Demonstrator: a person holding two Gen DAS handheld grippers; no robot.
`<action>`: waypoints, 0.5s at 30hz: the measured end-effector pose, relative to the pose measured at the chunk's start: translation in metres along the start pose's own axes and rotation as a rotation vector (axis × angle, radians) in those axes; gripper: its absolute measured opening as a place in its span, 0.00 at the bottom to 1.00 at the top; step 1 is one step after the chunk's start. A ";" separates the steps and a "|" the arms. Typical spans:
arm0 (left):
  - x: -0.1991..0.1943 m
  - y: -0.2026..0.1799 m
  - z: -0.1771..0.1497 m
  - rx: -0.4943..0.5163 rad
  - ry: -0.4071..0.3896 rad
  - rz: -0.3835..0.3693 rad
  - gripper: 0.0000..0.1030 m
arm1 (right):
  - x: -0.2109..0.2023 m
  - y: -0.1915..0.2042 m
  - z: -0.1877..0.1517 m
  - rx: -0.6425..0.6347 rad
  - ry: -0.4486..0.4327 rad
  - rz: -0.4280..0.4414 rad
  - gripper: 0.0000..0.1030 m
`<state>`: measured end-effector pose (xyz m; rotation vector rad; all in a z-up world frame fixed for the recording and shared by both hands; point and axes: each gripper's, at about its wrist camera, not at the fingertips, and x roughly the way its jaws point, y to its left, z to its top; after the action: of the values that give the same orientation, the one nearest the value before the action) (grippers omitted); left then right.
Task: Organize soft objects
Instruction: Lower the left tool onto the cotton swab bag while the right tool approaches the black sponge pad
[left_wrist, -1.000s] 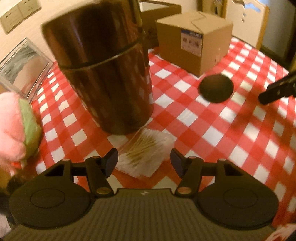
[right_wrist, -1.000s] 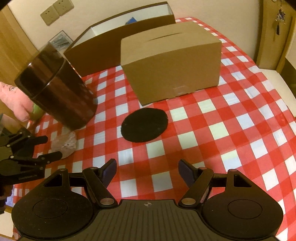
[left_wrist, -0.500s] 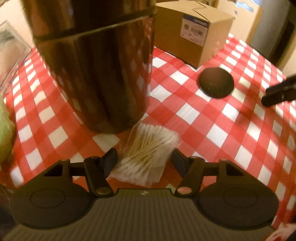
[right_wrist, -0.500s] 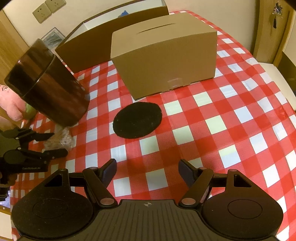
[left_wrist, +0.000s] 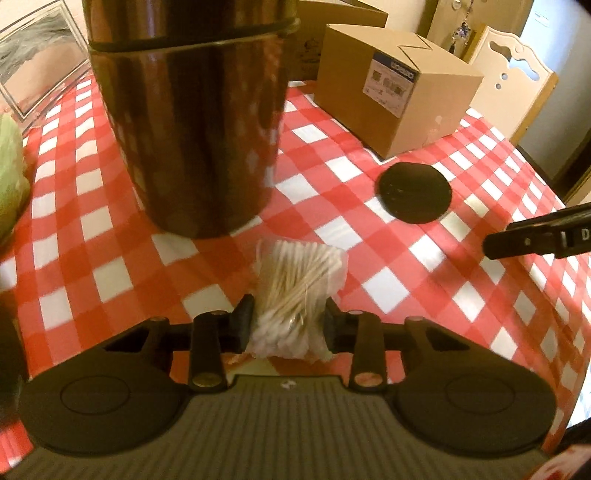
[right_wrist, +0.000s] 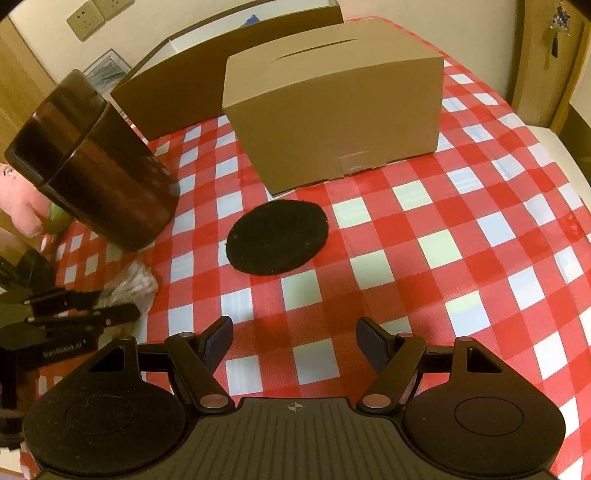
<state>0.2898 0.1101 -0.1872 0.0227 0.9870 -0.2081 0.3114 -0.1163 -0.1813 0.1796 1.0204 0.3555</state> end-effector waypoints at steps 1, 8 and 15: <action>0.000 -0.002 -0.001 -0.014 -0.001 0.006 0.32 | 0.000 0.000 0.000 -0.002 -0.004 0.002 0.71; 0.004 -0.007 0.005 -0.111 0.000 0.069 0.32 | 0.003 -0.006 0.011 -0.017 -0.090 0.021 0.71; 0.009 -0.011 0.012 -0.139 0.001 0.101 0.32 | 0.021 -0.007 0.033 -0.086 -0.167 0.060 0.71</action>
<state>0.3026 0.0968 -0.1878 -0.0542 0.9964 -0.0473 0.3508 -0.1145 -0.1833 0.1598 0.8351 0.4314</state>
